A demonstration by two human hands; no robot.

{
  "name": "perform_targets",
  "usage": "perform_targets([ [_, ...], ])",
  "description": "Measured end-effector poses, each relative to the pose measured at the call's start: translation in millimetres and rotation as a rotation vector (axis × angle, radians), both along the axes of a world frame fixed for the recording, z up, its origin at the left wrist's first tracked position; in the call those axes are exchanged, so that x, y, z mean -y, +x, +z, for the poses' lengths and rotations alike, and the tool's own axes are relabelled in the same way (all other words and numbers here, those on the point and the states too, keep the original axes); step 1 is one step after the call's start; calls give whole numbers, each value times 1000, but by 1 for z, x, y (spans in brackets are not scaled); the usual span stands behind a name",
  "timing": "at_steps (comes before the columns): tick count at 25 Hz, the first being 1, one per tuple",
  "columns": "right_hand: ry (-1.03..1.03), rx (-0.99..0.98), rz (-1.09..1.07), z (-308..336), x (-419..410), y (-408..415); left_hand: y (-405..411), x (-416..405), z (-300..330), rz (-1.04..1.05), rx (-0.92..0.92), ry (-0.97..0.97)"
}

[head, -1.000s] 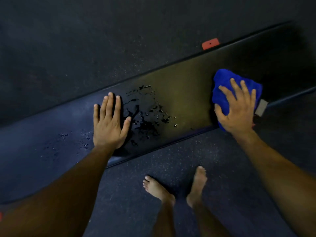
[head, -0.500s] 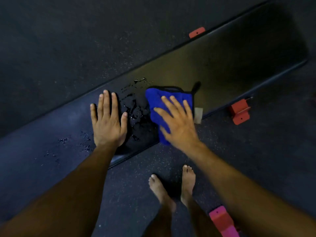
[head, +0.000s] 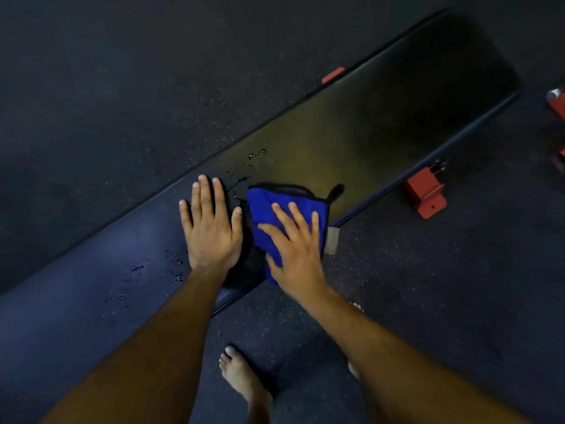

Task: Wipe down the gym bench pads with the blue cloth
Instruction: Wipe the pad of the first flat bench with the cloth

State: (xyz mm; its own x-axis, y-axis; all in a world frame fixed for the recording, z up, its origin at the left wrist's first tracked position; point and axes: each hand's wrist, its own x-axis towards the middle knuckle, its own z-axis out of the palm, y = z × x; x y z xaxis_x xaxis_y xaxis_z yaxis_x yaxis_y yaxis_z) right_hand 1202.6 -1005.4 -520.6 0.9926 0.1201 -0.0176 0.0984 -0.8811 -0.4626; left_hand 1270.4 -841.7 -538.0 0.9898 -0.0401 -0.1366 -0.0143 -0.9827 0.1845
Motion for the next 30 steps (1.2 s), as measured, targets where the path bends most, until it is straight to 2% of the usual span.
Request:
perform_targets([
  [3,0,13,85,3,42,12,2,-34,6,-93,-57,-86],
  [6,-54,48,-184,-2,99,47,0,-97,7,-145,-63,-11],
  [9,8,63,-379,-7,71,53,-6,-118,-2,-150,-19,48],
  [10,33,42,-360,-8,46,43,-6,-117,-5,-152,-17,46],
  [14,218,-72,-17,8,-15,-7,-4,-116,-1,-152,-16,42],
  [16,410,-119,-92,27,-1,-8,-7,-114,-3,-163,-14,52],
  [18,481,-66,-180,54,14,14,-4,-119,-3,-157,-2,52],
  [19,461,4,-198,64,26,27,-5,-117,-3,-172,7,56],
  [21,273,75,-173,63,45,75,-4,-118,-3,-183,10,45],
  [23,-7,35,-148,41,52,124,-3,-119,-3,-176,31,41],
  [25,-176,-39,-146,14,51,149,-4,-118,-6,-176,49,37],
  [28,-245,-29,-217,-5,20,171,-2,-120,-8,-176,56,35],
  [30,-233,-7,-112,-1,-20,166,-3,-120,-8,-179,66,43],
])
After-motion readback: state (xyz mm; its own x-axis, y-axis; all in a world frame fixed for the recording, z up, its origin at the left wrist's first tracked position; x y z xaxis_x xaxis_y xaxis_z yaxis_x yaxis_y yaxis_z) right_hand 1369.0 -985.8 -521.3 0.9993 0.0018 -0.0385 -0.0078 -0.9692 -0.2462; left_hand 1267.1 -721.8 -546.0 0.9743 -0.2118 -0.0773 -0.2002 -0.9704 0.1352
